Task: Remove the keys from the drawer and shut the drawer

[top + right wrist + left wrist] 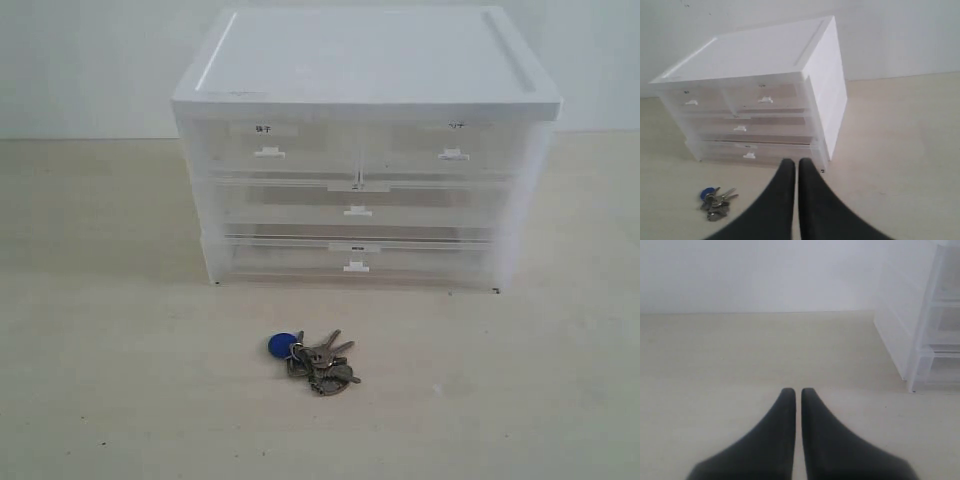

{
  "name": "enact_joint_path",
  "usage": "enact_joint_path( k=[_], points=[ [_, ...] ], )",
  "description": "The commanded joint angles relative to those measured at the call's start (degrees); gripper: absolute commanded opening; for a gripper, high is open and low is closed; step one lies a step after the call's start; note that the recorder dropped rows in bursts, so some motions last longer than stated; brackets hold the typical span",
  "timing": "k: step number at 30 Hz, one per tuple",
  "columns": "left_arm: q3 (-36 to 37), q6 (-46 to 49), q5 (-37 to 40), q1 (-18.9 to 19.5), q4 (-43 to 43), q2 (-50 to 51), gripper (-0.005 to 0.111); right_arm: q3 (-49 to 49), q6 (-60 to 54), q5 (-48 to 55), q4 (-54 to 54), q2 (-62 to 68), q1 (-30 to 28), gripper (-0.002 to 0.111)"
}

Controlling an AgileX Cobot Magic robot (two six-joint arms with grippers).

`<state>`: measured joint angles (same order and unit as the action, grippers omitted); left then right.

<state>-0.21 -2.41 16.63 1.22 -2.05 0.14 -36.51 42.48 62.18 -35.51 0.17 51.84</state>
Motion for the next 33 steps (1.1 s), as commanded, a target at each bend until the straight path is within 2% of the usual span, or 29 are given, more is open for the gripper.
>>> enact_joint_path(
  k=[1,2,5,7,8,9,11,13,15,20,29,33],
  points=[
    [0.2,0.3,-0.1,0.2,-0.3,-0.1,0.005,6.9,-1.7,-17.6,-0.6,-0.2,-9.9,0.0],
    [0.2,0.3,-0.1,0.2,-0.3,-0.1,0.005,9.1,-2.6,-24.8,-0.6,-0.2,-11.8,0.0],
    [0.2,0.3,-0.1,0.2,-0.3,-0.1,0.005,21.0,-10.5,-66.7,1.6,-0.2,-21.9,0.0],
    [0.2,0.3,-0.1,0.2,-0.3,-0.1,0.005,30.5,-19.7,-87.1,8.1,-0.2,-27.5,0.0],
    [0.2,0.3,-0.1,0.2,-0.3,-0.1,0.005,35.7,-19.7,-92.3,13.2,-0.2,-31.3,0.0],
    [0.2,0.3,-0.1,0.2,-0.3,-0.1,0.005,36.5,-18.6,-92.9,14.6,-0.2,-32.6,0.0],
    [0.2,0.3,-0.1,0.2,-0.3,-0.1,0.005,36.5,-11.9,-81.8,15.6,-0.2,-35.5,0.0],
    [0.2,0.3,-0.1,0.2,-0.3,-0.1,0.005,36.5,-15.0,-73.9,17.4,-0.2,-37.4,0.0],
    [0.2,0.3,-0.1,0.2,-0.3,-0.1,0.005,36.5,-23.7,-66.0,18.8,-0.2,-38.6,0.0],
    [0.2,0.3,-0.1,0.2,-0.3,-0.1,0.005,36.5,-44.4,-57.2,29.3,-0.2,-38.7,0.0],
    [0.2,0.3,-0.1,0.2,-0.3,-0.1,0.005,36.5,-46.9,-45.5,29.3,-0.2,-38.8,0.0],
    [0.2,0.3,-0.1,0.2,-0.3,-0.1,0.005,36.5,-46.9,-43.6,29.5,-0.2,-42.1,0.0]
  ],
)
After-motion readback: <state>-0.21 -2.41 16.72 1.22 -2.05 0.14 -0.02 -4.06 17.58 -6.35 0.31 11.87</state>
